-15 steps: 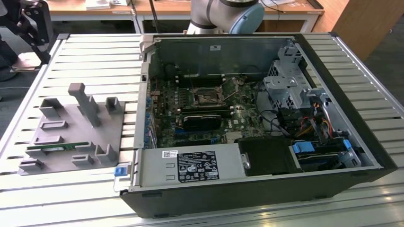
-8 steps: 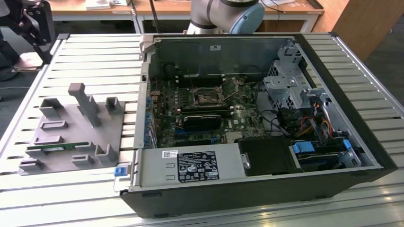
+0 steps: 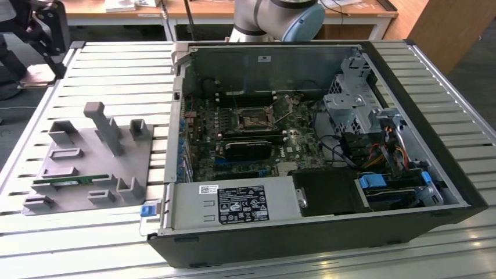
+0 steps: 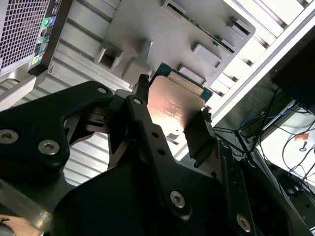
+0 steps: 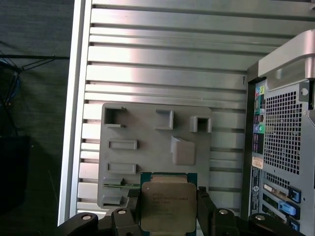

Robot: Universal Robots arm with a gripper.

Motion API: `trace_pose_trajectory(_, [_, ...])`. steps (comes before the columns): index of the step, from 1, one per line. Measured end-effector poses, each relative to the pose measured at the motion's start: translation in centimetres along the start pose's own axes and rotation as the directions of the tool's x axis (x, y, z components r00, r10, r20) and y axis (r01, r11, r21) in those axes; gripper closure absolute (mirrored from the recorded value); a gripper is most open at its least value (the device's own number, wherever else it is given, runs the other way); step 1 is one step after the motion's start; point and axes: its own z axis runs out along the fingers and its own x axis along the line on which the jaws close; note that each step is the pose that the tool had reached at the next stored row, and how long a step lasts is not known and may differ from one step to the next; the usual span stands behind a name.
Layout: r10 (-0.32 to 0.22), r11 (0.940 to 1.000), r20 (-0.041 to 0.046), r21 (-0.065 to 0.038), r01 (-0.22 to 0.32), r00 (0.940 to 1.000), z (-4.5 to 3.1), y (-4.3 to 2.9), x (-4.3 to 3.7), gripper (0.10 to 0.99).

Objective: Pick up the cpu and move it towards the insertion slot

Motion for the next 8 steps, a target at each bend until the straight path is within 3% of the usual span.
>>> trace_pose_trajectory(8, [0.000, 1.0000, 0.0000, 0.000, 0.000, 1.0000, 0.00, -0.02, -0.30, 0.545])
